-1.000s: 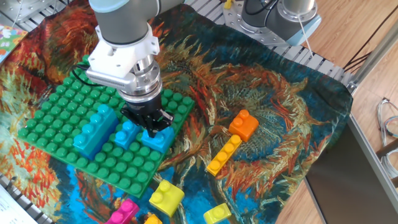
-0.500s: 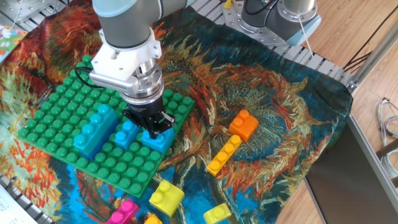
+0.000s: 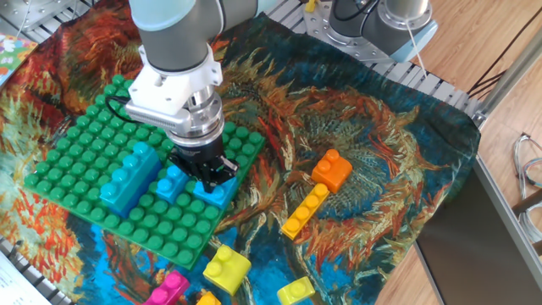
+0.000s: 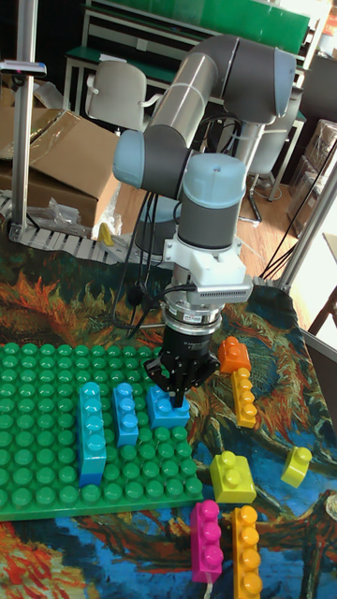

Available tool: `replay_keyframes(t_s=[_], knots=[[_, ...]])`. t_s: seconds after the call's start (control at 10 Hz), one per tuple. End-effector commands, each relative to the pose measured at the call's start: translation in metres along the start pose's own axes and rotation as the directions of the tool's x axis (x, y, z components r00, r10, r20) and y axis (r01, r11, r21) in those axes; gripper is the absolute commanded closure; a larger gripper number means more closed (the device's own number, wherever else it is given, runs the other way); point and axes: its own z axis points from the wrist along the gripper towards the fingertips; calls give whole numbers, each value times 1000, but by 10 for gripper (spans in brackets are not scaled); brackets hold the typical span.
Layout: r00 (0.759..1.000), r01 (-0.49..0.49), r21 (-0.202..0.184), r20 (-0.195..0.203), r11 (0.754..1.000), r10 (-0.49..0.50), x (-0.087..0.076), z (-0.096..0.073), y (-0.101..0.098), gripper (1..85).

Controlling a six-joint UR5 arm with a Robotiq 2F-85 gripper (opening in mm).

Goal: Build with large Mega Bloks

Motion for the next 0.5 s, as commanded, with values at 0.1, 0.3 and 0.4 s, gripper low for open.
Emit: replay_keyframes(t_s=[0.1,0.3,0.4], knots=[[1000,4,-13,0,1000,-4,4,-6,-5,843],[1000,-4,-7,-6,1000,4,4,-13,-3,843],[1000,-3,-13,-5,1000,3,6,-14,-4,843]])
